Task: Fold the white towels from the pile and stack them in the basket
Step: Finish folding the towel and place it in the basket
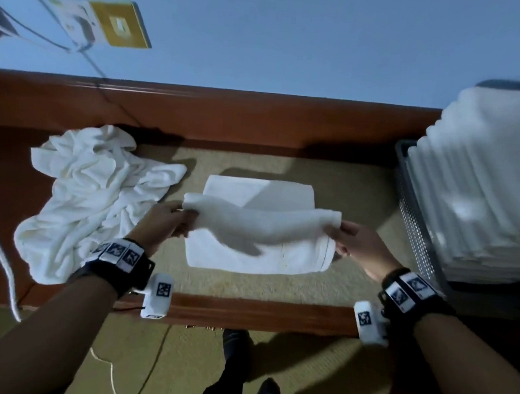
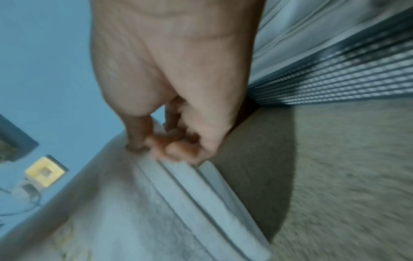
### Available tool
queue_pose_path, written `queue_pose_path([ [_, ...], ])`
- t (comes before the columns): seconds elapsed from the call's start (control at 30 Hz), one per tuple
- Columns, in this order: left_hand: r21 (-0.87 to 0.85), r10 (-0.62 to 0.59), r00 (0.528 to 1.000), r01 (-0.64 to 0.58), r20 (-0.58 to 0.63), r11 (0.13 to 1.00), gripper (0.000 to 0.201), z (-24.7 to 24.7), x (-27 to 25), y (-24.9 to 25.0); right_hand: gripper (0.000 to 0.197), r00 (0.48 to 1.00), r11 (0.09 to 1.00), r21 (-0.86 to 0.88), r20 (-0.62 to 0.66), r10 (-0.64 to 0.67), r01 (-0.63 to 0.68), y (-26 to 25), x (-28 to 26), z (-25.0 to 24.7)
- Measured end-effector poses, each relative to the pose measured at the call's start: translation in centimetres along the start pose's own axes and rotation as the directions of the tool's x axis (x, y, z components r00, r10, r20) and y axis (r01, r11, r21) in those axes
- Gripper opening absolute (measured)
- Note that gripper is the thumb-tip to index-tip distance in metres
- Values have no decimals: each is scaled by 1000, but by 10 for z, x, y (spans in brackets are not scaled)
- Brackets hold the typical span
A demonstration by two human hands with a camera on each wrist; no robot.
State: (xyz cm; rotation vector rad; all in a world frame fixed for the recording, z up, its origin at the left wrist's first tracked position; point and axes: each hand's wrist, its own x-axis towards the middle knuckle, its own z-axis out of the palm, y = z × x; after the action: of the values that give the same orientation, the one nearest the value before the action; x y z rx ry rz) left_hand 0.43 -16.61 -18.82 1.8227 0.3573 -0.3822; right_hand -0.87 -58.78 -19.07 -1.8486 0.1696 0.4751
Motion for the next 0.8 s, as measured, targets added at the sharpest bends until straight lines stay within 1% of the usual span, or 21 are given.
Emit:
queue_pose_path([
  [0.03,76,13,999,-9,-52,997,20,3,22,2,27,998,996,-84,-64,17,-22,-3,22,1],
  [0.07,160,19,996,-4,-90,987,22,6,44,4,38,992,988,-145,-119,36,-53,-5,45,2],
  [0.1,238,20,994,7,-111,971,28,8,67,3,49,985,978,-191,-161,59,-90,-5,67,4],
  [0.13,299,-1,993,36,-117,954,36,8,88,-1,54,979,969,-213,-187,84,-124,-2,87,7],
  [0.2,431,-51,993,91,-102,898,51,10,126,-10,54,962,959,-199,-227,153,-200,10,126,15],
  [0.23,501,-75,992,114,-98,858,54,13,140,-16,53,952,954,-187,-247,183,-232,18,141,20],
  [0.27,555,-87,988,145,-130,819,52,17,149,-20,53,943,948,-193,-267,197,-253,23,151,24],
  [0.3,562,-96,981,175,-168,808,49,20,153,-23,52,937,941,-214,-291,194,-261,32,159,28],
  [0.33,538,-101,975,193,-196,821,49,25,154,-25,48,932,939,-225,-314,181,-258,37,162,32],
  [0.4,430,-132,974,199,-182,880,48,33,152,-30,35,910,949,-189,-381,165,-251,43,160,40],
  [0.43,384,-130,975,191,-178,903,44,35,151,-32,32,899,955,-165,-408,163,-248,43,157,43],
  [0.5,349,-112,972,180,-208,919,35,35,153,-30,32,905,961,-109,-377,196,-254,41,156,45],
  [0.53,361,-106,971,180,-215,915,33,33,156,-27,32,915,961,-85,-337,220,-262,40,157,43],
  [0.57,368,-121,973,187,-194,911,35,33,162,-25,32,927,959,-69,-286,244,-274,41,162,39],
  [0.63,331,-207,972,233,-112,914,40,33,175,-23,37,937,942,-94,-172,303,-322,40,172,27],
  [0.7,281,-283,955,295,-83,913,43,29,185,-21,45,932,926,-128,-132,338,-354,37,180,17],
  [0.73,256,-280,955,295,-95,921,47,27,190,-21,49,935,933,-108,-135,328,-343,36,183,13],
  [0.8,198,-237,963,259,-126,945,55,22,201,-20,65,948,961,-28,-170,267,-276,40,192,9],
])
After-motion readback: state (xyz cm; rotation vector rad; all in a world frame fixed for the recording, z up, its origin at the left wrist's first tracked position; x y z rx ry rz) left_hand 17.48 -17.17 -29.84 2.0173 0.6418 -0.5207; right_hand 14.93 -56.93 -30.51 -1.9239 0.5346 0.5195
